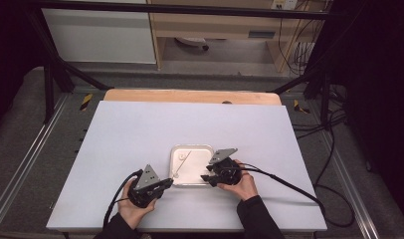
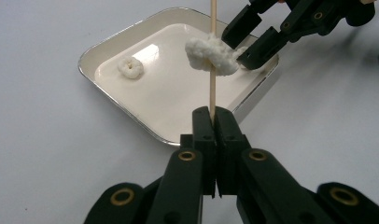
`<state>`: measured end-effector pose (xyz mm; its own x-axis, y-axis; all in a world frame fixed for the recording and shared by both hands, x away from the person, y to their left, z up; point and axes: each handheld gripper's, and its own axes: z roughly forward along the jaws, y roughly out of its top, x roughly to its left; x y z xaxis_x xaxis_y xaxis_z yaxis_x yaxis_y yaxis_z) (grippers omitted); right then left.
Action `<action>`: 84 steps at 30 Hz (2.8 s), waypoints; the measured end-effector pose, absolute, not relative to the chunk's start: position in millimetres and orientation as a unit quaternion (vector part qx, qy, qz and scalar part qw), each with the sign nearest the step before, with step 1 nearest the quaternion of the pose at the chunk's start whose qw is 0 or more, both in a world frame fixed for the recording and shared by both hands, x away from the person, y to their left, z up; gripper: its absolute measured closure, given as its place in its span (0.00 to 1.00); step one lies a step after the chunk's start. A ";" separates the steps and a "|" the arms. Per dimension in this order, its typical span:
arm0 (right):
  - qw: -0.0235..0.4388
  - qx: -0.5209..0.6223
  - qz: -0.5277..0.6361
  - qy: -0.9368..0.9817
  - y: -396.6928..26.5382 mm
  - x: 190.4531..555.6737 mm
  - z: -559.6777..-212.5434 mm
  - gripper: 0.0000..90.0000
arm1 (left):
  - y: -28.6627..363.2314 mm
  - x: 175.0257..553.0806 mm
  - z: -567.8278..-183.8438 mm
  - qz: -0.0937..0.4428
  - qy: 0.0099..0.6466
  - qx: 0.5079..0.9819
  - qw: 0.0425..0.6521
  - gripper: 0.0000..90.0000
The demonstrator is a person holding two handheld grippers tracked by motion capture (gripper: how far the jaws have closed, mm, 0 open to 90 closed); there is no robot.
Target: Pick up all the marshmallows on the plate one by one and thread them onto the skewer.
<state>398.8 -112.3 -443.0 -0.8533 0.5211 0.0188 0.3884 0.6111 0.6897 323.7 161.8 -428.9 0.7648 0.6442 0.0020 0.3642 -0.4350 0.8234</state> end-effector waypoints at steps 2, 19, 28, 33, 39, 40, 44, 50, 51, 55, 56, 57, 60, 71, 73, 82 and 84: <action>0.092 0.251 0.359 0.894 -112.1 398.7 -444.0 0.67 | 161.5 323.5 -429.0 0.160 0.303 0.832 0.436 0.98; 0.099 0.251 0.361 0.893 -114.1 396.4 -442.9 0.77 | 161.0 323.1 -429.0 0.160 0.302 0.832 0.436 0.98; 0.079 0.264 0.402 0.873 -121.0 397.2 -429.5 0.78 | 160.3 322.8 -429.1 0.159 0.300 0.833 0.436 0.98; 0.061 0.268 0.432 0.859 -122.9 397.3 -421.7 0.79 | 160.5 322.4 -428.8 0.160 0.299 0.833 0.436 0.98; 0.049 0.271 0.468 0.840 -128.7 395.9 -408.0 0.79 | 160.2 322.0 -428.7 0.159 0.298 0.833 0.437 0.98; 0.049 0.272 0.472 0.837 -129.9 395.5 -405.5 0.79 | 160.1 322.0 -428.8 0.159 0.297 0.833 0.438 0.98; 0.047 0.271 0.491 0.827 -134.1 394.0 -397.4 0.79 | 159.7 321.6 -428.7 0.156 0.295 0.833 0.440 0.98; 0.042 0.271 0.512 0.814 -138.8 393.0 -388.4 0.79 | 159.4 321.3 -428.7 0.153 0.293 0.834 0.441 0.98; 0.042 0.272 0.515 0.812 -139.6 392.8 -386.8 0.79 | 159.3 321.3 -428.7 0.153 0.292 0.835 0.441 0.98; 0.039 0.274 0.525 0.805 -143.4 393.2 -381.0 0.80 | 158.3 320.9 -429.0 0.151 0.292 0.834 0.443 0.98; 0.037 0.274 0.529 0.802 -144.2 393.2 -379.6 0.80 | 158.1 320.9 -429.0 0.150 0.292 0.834 0.443 0.99; 0.035 0.274 0.533 0.800 -144.8 393.3 -378.3 0.80 | 158.0 320.9 -429.1 0.150 0.292 0.835 0.443 0.98; 0.030 0.276 0.543 0.792 -146.0 393.9 -373.4 0.80 | 157.7 320.7 -428.9 0.150 0.289 0.835 0.443 0.99; 0.012 0.264 0.573 0.776 -138.7 399.0 -352.0 0.80 | 157.2 319.5 -428.1 0.149 0.285 0.835 0.446 0.99; 0.008 0.262 0.577 0.774 -136.5 400.0 -349.5 0.80 | 157.0 319.3 -428.0 0.149 0.283 0.835 0.447 0.99; -0.010 0.261 0.584 0.768 -126.6 404.8 -346.4 0.80 | 156.5 318.5 -427.4 0.149 0.279 0.835 0.450 0.99; -0.016 0.259 0.585 0.768 -123.9 405.6 -347.1 0.81 | 156.4 318.1 -427.1 0.149 0.279 0.834 0.451 0.99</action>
